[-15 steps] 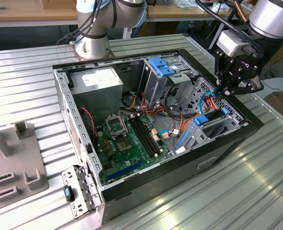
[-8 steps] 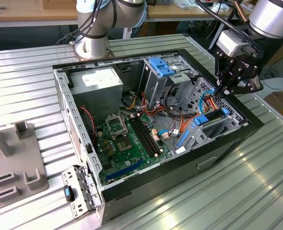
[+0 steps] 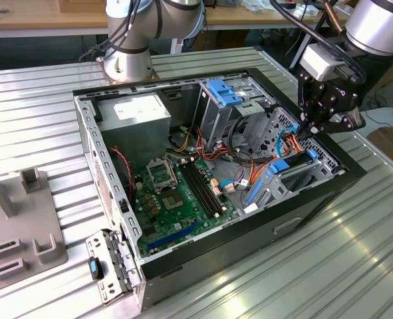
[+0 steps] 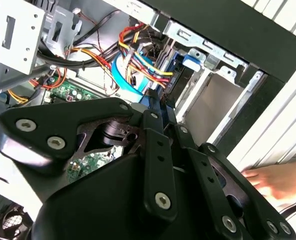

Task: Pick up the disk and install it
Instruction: 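Insert the second disk wire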

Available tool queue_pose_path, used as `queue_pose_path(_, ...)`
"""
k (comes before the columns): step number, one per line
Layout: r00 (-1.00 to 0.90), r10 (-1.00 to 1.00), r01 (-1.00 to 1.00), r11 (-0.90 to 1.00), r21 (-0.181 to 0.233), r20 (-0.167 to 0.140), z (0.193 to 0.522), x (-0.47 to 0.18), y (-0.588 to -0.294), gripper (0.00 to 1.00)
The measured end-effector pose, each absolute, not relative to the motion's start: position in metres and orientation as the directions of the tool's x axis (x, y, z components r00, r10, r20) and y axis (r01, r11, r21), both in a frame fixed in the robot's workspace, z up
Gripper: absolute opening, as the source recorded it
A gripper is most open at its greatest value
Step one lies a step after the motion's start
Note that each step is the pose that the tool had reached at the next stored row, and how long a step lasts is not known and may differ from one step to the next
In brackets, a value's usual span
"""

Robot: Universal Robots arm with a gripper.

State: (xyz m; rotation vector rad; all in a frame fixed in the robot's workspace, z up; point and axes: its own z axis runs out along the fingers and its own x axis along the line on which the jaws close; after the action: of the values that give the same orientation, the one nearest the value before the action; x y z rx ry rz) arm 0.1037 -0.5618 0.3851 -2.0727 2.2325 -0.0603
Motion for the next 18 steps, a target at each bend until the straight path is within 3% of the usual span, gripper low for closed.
queue_pose_path(4,-0.071,-0.997,-0.993,0.075,-0.093,-0.043,0.385,0.102,-0.563,0.17)
queue_pose_path(6,-0.071,-0.993,-0.993,0.079,-0.089,-0.094,0.385,0.101,-0.566,0.17)
queue_pose_path(8,-0.071,-0.990,-0.993,0.082,-0.087,-0.124,0.382,0.101,-0.578,0.17)
queue_pose_path(18,-0.065,-0.990,-0.993,0.076,-0.087,-0.127,0.367,0.100,-0.586,0.17)
